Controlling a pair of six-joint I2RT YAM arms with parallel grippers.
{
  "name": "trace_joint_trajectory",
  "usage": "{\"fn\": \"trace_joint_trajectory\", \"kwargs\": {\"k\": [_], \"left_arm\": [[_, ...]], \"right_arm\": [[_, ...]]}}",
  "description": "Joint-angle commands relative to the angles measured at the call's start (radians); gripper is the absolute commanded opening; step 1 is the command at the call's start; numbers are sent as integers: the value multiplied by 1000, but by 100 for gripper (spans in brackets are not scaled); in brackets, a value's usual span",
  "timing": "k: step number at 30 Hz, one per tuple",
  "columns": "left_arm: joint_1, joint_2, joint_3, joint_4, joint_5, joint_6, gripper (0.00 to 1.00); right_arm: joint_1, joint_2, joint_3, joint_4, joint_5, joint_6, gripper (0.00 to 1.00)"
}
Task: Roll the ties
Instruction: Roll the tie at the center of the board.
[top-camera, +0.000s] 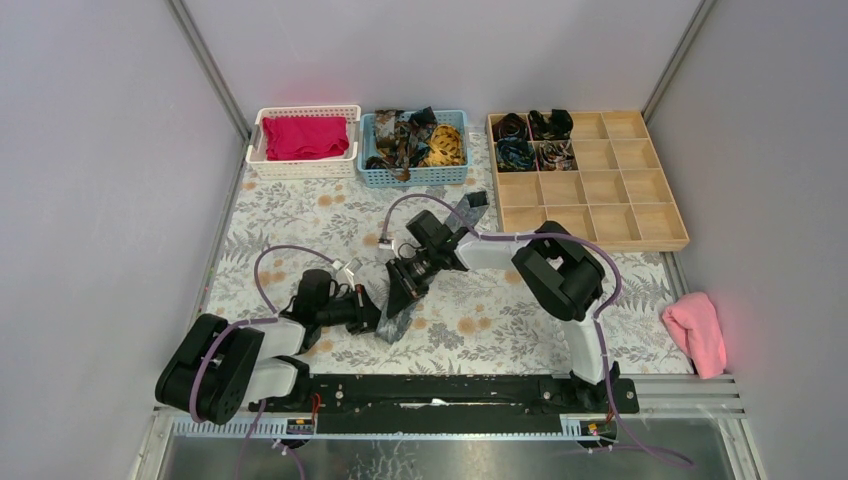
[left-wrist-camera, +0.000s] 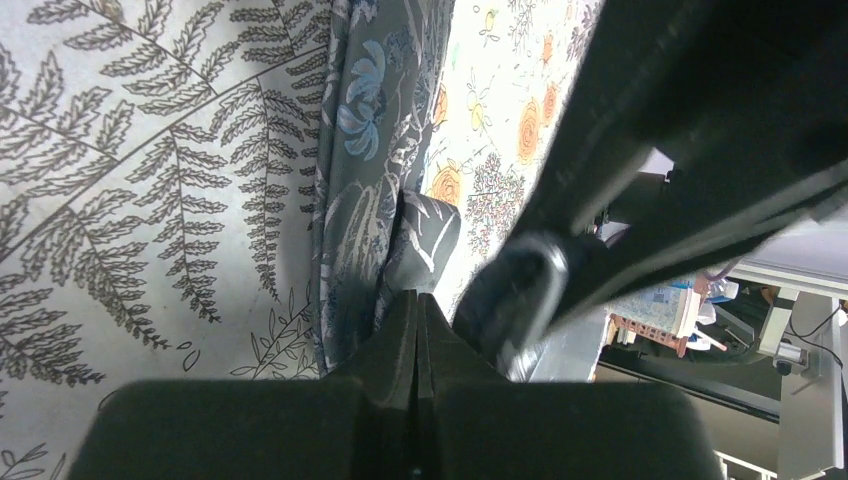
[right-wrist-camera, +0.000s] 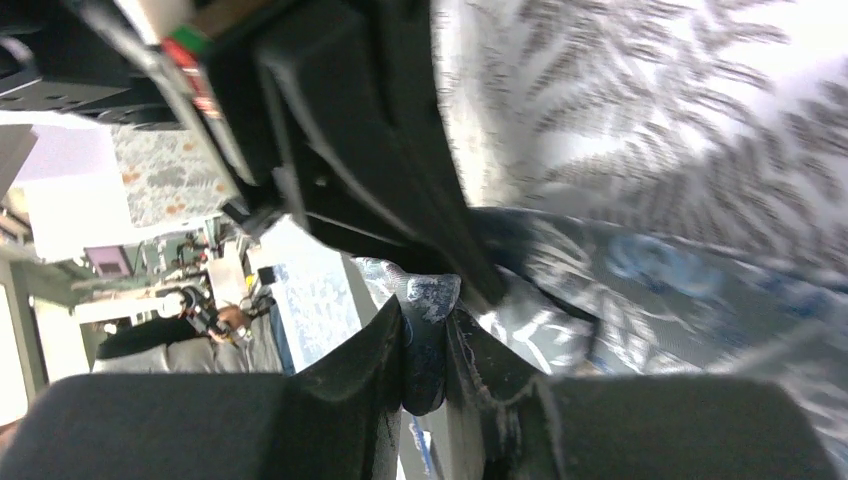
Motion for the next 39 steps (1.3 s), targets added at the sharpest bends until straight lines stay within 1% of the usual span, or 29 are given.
{"fn": "trace_joint_trajectory", "kwargs": {"k": [1, 7, 10, 13, 15, 16, 20, 23, 26, 30, 34, 37, 39], "left_arm": [[-10, -7, -11, -28, 12, 25, 0], [-10, -12, -7, -41, 1, 29, 0], [-10, -18, -5, -48, -2, 29, 0], [-10, -47, 16, -104, -38, 45, 0], [-8, -106, 50, -200, -97, 71, 0], [-9, -160, 68, -251, -132, 81, 0], [-9, -312, 100, -375, -249, 68, 0], [-9, -396, 104, -395, -265, 66, 0], [-10, -439, 103, -404, -272, 65, 0], [-11, -411, 89, -353, -221, 60, 0], [-24, -337, 75, -298, -190, 68, 0], [-58, -284, 75, -255, -175, 60, 0], [-95, -265, 89, -261, -193, 66, 0]], "right_arm": [[-37, -28, -18, -14, 120, -42, 24], [-48, 7, -26, -51, 208, -64, 24], [-48, 28, -17, -61, 218, -65, 24], [-48, 48, -4, -87, 249, -69, 24], [-49, 61, 11, -120, 280, -81, 24], [-49, 69, 17, -126, 286, -82, 24], [-46, 90, 37, -149, 306, -85, 24], [-47, 100, 47, -159, 314, -88, 24], [-46, 105, 52, -160, 313, -86, 24], [-46, 107, 60, -162, 313, -86, 24], [-46, 112, 66, -165, 323, -82, 24], [-46, 115, 69, -165, 322, -82, 24], [-46, 116, 68, -163, 323, -82, 24]]}}
